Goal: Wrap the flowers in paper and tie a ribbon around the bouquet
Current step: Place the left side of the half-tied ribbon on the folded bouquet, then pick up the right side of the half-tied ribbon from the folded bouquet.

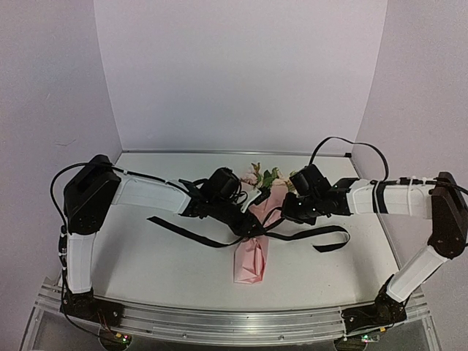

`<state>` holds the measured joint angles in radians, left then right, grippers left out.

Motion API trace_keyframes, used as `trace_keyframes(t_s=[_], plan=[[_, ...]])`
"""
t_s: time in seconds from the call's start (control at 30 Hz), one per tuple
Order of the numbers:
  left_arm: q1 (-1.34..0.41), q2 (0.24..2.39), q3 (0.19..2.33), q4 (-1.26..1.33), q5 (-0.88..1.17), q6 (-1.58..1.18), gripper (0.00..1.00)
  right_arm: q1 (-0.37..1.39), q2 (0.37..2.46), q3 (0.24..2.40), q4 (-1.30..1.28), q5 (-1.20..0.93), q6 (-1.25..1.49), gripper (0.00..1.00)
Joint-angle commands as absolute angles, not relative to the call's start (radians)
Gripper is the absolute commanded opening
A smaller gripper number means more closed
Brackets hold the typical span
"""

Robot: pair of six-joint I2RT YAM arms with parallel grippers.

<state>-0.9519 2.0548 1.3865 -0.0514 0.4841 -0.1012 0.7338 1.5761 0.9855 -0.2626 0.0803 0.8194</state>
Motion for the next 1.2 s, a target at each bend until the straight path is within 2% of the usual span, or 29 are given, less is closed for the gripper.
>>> trace_keyframes(t_s=[0.0,0.17,0.4,0.43,0.53,0.77,0.97,1.17], plan=[[-0.966,2.059,1.427,-0.076,0.453,-0.049,0.32,0.735,1.567,1.066,-0.304,0.080,0.835,0.00],[-0.969,2.059,1.415,-0.060,0.454,-0.042,0.27,0.735,1.572,1.076,-0.309,0.078,0.843,0.00],[-0.969,2.052,1.387,-0.006,0.410,-0.052,0.03,0.734,1.563,1.057,-0.324,0.079,0.845,0.00],[-0.969,2.048,1.377,0.002,0.403,-0.050,0.01,0.733,1.556,1.053,-0.337,0.087,0.844,0.03],[-0.969,2.036,1.354,0.043,0.391,-0.030,0.00,0.705,1.517,1.029,-0.414,0.111,0.837,0.26],[-0.970,2.028,1.344,0.045,0.387,-0.002,0.00,0.600,1.353,0.861,-0.573,0.215,0.881,0.59],[-0.969,2.017,1.336,0.053,0.391,0.032,0.00,0.505,1.236,0.698,-0.659,0.285,0.944,0.64],[-0.969,2.005,1.316,0.081,0.415,0.055,0.00,0.401,1.332,0.710,-0.660,0.247,0.895,0.62]])
